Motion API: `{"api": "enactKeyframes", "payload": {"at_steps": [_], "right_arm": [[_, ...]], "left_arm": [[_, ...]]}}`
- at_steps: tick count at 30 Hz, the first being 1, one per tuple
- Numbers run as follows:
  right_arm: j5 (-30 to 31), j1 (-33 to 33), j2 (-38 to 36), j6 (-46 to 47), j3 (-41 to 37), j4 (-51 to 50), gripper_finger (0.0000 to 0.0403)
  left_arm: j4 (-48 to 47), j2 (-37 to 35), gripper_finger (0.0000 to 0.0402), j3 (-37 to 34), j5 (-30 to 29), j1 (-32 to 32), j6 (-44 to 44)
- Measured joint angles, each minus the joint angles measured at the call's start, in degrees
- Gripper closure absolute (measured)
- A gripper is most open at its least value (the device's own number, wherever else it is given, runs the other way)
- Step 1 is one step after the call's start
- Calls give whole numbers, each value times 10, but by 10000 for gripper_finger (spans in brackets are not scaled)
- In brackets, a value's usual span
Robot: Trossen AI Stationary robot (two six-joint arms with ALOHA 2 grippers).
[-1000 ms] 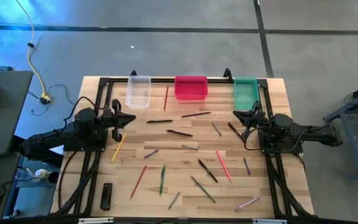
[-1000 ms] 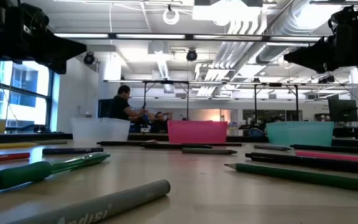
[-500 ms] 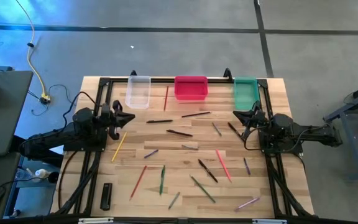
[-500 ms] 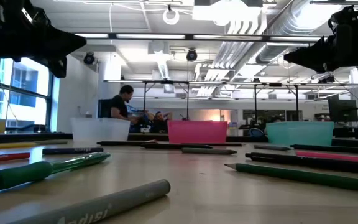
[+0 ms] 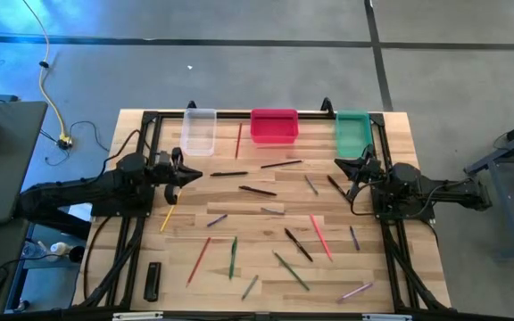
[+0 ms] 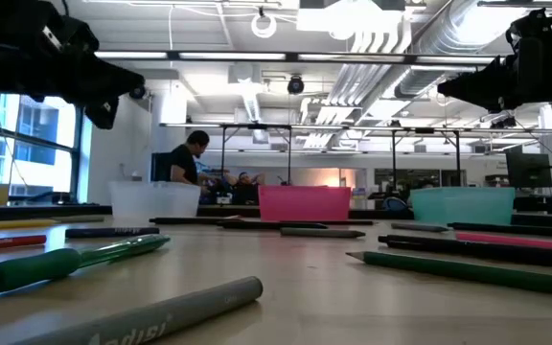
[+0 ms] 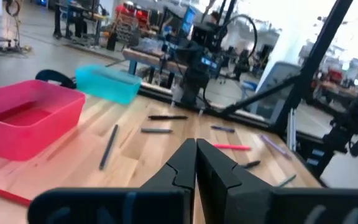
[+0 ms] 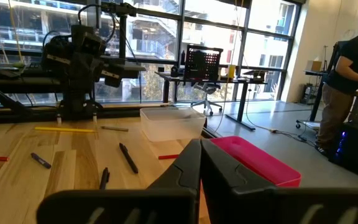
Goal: Sort crayons/erasers/pens/pencils in bins
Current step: Put the black pen into the red bin
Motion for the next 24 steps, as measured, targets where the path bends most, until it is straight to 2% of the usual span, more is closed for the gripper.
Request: {"api": "enactKeyframes", "payload": {"at_steps": [9, 16, 24], "right_arm": [[0, 0, 0, 0, 0, 0, 403], [0, 0, 0, 0, 0, 0, 403], [0, 0, 0, 0, 0, 0, 403]], "left_arm": [[0, 210, 401, 113, -25, -21, 43], [-31, 383, 402, 223, 2, -21, 92], [-54, 526, 402, 317, 18, -24, 132]]}}
